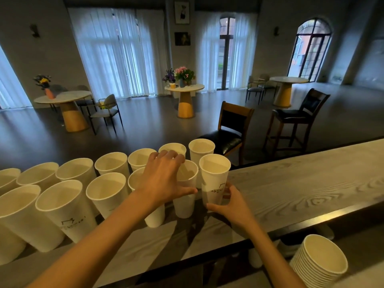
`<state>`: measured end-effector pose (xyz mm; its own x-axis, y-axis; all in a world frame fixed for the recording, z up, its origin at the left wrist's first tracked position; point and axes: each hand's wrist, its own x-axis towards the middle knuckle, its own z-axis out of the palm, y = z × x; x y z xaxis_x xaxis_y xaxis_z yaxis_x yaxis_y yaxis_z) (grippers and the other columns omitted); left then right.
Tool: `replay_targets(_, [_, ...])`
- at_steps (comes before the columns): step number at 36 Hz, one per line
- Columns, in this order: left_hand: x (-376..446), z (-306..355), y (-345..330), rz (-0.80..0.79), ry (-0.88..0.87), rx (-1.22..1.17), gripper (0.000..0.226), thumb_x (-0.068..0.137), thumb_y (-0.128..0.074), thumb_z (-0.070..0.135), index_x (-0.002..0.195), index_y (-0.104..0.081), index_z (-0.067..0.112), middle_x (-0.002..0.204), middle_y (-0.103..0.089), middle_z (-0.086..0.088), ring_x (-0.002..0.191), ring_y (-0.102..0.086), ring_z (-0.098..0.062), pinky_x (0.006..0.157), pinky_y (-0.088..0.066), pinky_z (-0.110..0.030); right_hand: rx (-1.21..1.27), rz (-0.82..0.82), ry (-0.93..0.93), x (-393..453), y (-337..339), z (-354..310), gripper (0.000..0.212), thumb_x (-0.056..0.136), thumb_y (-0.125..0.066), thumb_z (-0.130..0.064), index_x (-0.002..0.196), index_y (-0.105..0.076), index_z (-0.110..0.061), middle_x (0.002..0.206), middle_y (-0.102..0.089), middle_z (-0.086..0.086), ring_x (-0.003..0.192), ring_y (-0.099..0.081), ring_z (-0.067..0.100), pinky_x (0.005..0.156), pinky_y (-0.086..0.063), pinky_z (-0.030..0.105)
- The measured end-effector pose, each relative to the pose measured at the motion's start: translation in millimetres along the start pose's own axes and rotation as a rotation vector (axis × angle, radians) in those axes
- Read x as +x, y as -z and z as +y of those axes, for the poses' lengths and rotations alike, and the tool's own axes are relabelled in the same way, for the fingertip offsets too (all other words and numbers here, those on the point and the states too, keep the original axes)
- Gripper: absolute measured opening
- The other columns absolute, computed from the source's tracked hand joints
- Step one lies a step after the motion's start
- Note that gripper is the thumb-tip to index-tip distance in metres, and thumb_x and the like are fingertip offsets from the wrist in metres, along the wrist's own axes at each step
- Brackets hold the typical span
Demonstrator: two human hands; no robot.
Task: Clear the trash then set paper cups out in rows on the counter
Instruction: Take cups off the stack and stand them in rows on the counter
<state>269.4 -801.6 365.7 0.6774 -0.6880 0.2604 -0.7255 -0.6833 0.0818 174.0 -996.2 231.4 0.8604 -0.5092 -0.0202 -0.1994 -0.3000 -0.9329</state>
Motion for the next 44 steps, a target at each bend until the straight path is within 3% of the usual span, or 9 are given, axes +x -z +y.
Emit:
replay_targets(5, [-2,2,2,0.037,-0.040,-0.013,0.090,0.068,-0.070,0.080,0.141,-0.052,0.030,0.151,-0.050,0.002,0.140,-0.043,-0.022,0.119,-0.029,-0.048,-0.011,-0.069,0.026,-9,6,-6,0.090,0.073,-0.086,-0.023,0.146,-0.034,-0.030,0.142,-0.049,-0.006,0.118,-0.048,0.007,0.082,-0.046,0.016])
replay_targets(10, [-3,24,8,0.223,-0.249,-0.144,0.079,0.068,-0.075,0.075,0.130,-0.062,0.027,0.139,-0.058,0.001,0.130,-0.050,-0.021,0.110,-0.038,-0.045,0.030,-0.107,0.049,-25,22,-8,0.084,0.078,-0.083,-0.018,0.140,-0.030,-0.038,0.124,-0.049,-0.021,0.115,-0.054,0.005,0.093,-0.051,0.025])
replay_targets(12, [-3,48,10,0.282,-0.347,-0.280,0.073,0.071,-0.074,0.071,0.126,-0.065,0.023,0.133,-0.061,0.000,0.126,-0.052,-0.020,0.105,-0.042,-0.042,0.055,-0.044,0.057,-33,32,-3,0.087,0.079,-0.083,-0.022,0.147,-0.031,-0.032,0.127,-0.051,-0.015,0.112,-0.057,0.003,0.097,-0.054,0.035])
replay_targets(14, [-2,83,10,0.289,-0.455,-0.377,0.068,0.076,-0.069,0.070,0.124,-0.065,0.022,0.129,-0.061,0.000,0.122,-0.053,-0.017,0.101,-0.045,-0.036,0.101,0.031,0.066,-51,51,-1,0.076,0.087,-0.074,-0.010,0.150,-0.032,-0.025,0.129,-0.053,-0.006,0.106,-0.061,0.000,0.087,-0.057,0.025])
replay_targets(17, [1,132,1,0.213,-0.546,-0.461,0.057,0.082,-0.072,0.061,0.124,-0.063,0.025,0.126,-0.058,0.005,0.118,-0.052,-0.011,0.099,-0.047,-0.032,0.054,0.145,0.113,-77,86,-2,0.065,0.091,-0.066,-0.001,0.144,-0.038,-0.025,0.126,-0.051,-0.008,0.110,-0.056,0.002,0.076,-0.053,0.010])
replay_targets(24, [-3,233,-60,-0.007,-0.595,-0.652,0.055,0.081,-0.078,0.053,0.126,-0.061,0.025,0.126,-0.058,0.006,0.114,-0.054,-0.008,0.096,-0.049,-0.030,-0.050,0.531,0.000,-150,172,40,0.071,0.077,-0.082,-0.029,0.140,-0.049,-0.033,0.126,-0.062,-0.012,0.116,-0.058,0.002,0.102,-0.052,0.035])
replay_targets(28, [-12,263,-112,-0.299,-0.518,-0.642,0.089,0.070,-0.085,0.058,0.144,-0.044,0.031,0.144,-0.046,0.006,0.128,-0.048,-0.012,0.100,-0.044,-0.027,-0.057,0.607,-0.086,-185,186,78,0.080,0.070,-0.087,-0.040,0.139,-0.046,-0.038,0.131,-0.058,-0.016,0.120,-0.054,0.001,0.102,-0.049,0.029])
replay_targets(32, [-22,286,-155,-0.512,-0.442,-0.531,0.127,0.055,-0.093,0.058,0.156,-0.021,0.033,0.158,-0.027,0.000,0.143,-0.037,-0.025,0.113,-0.042,-0.052,-0.090,0.537,-0.184,-205,187,126,0.098,0.064,-0.092,-0.037,0.146,-0.039,-0.036,0.143,-0.051,-0.013,0.127,-0.048,0.003,0.104,-0.040,0.022])
replay_targets(44, [-44,293,-180,-0.375,-0.380,-0.655,0.102,0.056,-0.097,0.037,0.141,-0.041,0.034,0.135,-0.046,-0.003,0.129,-0.048,-0.026,0.110,-0.043,-0.053,-0.104,0.427,-0.326,-228,157,180,0.111,0.060,-0.093,-0.040,0.150,-0.027,-0.042,0.150,-0.043,-0.011,0.136,-0.041,0.009,0.108,-0.041,0.033])
